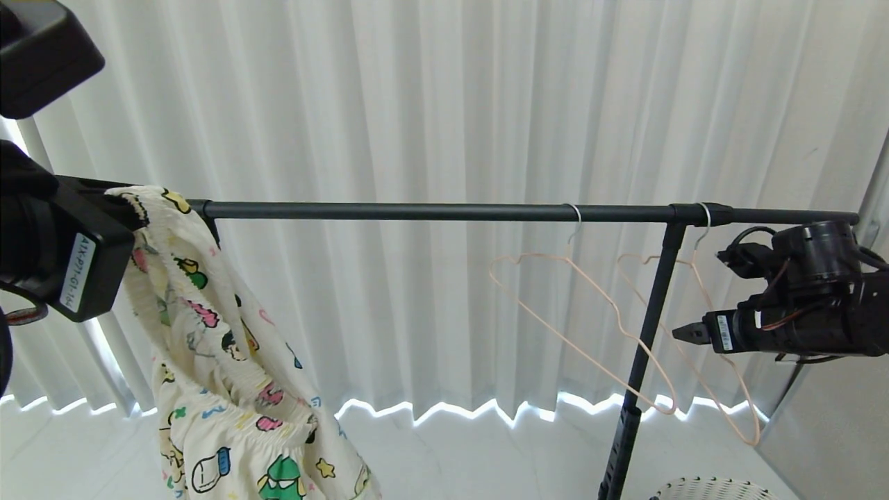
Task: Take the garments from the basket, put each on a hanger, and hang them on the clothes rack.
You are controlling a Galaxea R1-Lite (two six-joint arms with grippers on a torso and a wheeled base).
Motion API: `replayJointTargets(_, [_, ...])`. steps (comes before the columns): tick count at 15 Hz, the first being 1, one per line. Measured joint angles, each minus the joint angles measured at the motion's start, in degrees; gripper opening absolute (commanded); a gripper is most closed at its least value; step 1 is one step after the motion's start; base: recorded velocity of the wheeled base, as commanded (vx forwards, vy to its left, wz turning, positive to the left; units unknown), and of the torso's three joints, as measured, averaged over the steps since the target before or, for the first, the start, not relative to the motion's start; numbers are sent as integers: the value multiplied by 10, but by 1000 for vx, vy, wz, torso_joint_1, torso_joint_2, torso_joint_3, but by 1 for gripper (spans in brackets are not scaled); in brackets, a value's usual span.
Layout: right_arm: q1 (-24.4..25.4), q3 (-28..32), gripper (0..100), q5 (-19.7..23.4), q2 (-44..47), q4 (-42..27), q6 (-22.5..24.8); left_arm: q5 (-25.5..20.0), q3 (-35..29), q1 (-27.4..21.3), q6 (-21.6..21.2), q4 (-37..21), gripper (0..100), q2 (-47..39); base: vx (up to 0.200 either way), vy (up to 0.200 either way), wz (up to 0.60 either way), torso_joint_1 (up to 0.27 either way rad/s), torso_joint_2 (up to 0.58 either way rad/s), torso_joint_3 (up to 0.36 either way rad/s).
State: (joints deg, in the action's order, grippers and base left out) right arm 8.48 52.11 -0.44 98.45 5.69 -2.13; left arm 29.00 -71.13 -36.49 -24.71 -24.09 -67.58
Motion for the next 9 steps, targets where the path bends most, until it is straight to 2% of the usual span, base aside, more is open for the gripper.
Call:
replayJointTargets(4, [-3, 3, 100, 3, 20, 0, -5, 0, 0, 0, 0, 0, 0, -2, 0, 0, 0, 0, 0, 0])
replayJointTargets(5, [-4, 3, 0, 4, 23, 0, -7, 0, 0, 0, 0, 0, 0, -2, 0, 0, 0, 0, 0, 0])
replayJointTargets(9, [-7, 4, 0, 1, 26, -1, -5, 0, 1, 0, 0, 0, 0, -2, 0, 0, 0, 0, 0, 0])
